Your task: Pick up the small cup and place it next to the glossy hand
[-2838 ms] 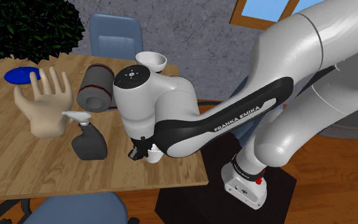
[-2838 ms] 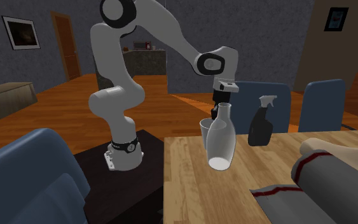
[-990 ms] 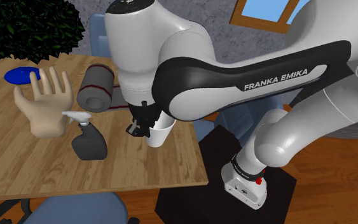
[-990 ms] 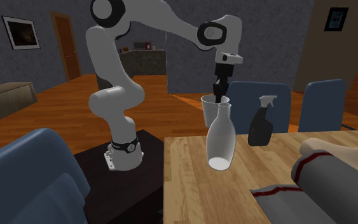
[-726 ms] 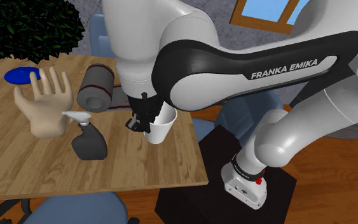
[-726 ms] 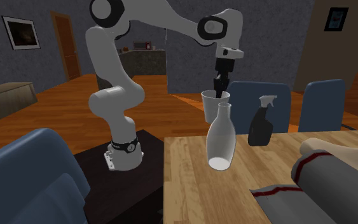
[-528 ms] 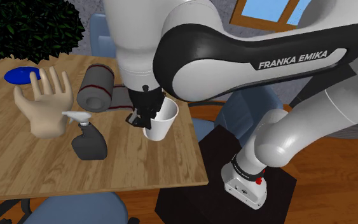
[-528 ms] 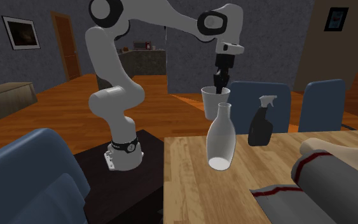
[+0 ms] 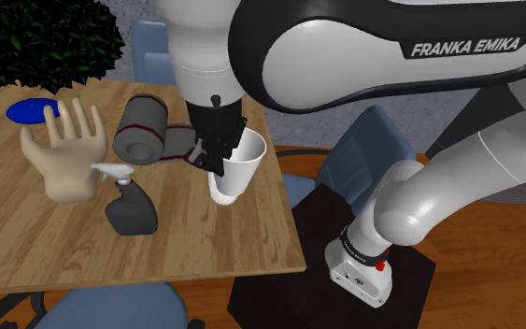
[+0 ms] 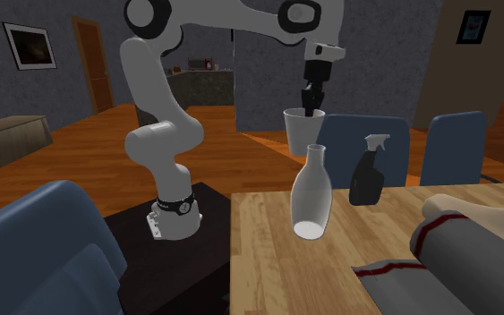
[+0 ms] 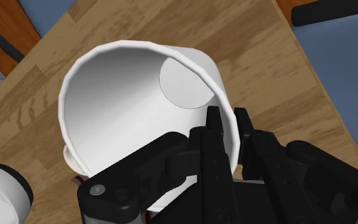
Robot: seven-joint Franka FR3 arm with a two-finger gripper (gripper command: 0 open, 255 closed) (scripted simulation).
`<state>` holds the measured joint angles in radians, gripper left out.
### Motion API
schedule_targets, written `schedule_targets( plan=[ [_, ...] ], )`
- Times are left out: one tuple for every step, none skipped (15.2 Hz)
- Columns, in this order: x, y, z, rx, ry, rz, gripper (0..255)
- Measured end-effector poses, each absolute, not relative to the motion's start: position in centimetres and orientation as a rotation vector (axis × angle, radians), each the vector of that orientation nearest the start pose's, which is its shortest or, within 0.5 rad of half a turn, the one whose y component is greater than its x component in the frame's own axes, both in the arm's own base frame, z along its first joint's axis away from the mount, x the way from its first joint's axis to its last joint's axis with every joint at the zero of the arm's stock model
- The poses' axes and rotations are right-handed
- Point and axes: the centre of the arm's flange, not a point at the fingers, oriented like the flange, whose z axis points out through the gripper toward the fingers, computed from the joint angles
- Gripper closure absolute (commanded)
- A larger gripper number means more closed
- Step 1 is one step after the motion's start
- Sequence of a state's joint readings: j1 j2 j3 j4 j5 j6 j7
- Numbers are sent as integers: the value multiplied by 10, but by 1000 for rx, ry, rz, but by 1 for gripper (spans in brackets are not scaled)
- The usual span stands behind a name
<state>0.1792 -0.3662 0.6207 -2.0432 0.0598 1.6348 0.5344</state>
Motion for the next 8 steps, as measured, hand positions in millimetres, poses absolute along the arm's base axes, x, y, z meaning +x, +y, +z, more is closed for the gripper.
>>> schedule_targets(
  plan=[
    [289,353,559,-3305,-357,-13,255],
    [296,354,561,-3305,-358,-13,255],
    [306,355,563,-3305,-358,-13,255],
    [318,354,564,-3305,-357,-13,255],
    [332,357,566,-3305,-357,-13,255],
    [342,357,567,-3305,-357,-12,255],
    [357,358,567,-3305,-357,-12,255],
    [370,360,563,-3305,-357,-12,255]
  ],
)
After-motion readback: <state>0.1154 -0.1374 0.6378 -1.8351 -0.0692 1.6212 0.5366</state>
